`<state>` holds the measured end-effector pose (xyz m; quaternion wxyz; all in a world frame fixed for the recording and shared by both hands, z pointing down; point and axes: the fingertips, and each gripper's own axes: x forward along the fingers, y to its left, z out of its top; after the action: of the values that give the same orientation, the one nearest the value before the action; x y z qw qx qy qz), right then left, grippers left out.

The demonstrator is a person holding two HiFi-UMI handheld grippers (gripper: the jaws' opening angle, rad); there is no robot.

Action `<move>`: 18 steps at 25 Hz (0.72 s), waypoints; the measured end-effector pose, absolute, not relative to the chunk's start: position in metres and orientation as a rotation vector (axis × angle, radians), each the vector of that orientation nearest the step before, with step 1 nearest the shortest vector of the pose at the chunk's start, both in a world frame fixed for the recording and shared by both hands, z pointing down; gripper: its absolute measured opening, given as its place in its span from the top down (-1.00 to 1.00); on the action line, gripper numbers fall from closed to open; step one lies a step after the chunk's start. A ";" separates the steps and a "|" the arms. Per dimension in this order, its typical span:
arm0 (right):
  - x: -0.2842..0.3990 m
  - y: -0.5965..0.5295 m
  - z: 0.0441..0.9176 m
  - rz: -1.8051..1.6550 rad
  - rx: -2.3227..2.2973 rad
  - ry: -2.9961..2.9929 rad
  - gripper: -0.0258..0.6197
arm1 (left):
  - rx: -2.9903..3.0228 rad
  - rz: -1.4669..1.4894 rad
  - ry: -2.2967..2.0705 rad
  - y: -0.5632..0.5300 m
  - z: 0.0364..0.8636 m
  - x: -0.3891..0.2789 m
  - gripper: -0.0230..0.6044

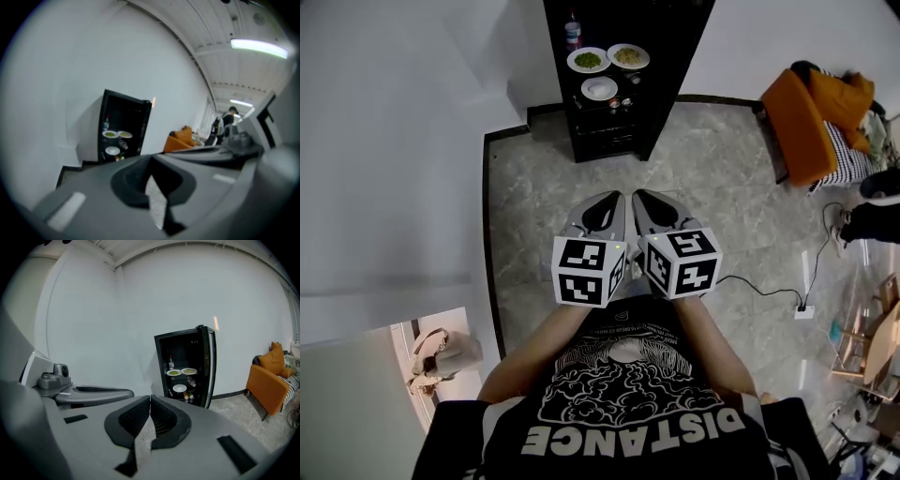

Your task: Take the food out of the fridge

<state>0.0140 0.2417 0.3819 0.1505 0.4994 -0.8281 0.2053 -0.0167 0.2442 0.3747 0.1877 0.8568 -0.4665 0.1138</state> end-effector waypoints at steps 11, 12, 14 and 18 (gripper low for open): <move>0.022 0.206 0.387 0.607 1.399 -2.492 0.91 | 2.368 0.351 -1.326 0.210 0.389 -0.007 0.93; 0.025 0.199 0.389 0.618 1.397 -2.496 0.91 | 2.365 0.357 -1.326 0.203 0.391 -0.005 0.93; 0.031 0.185 0.392 0.648 1.392 -2.502 0.91 | 2.359 0.368 -1.328 0.189 0.394 0.000 0.93; 0.047 0.154 0.398 0.678 1.376 -2.504 0.91 | 2.341 0.377 -1.334 0.158 0.399 0.011 0.93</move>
<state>0.0470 0.1539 0.3976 0.1025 0.4661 -0.8482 0.2297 0.0108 0.1577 0.3986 0.2089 0.8415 -0.4794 0.1356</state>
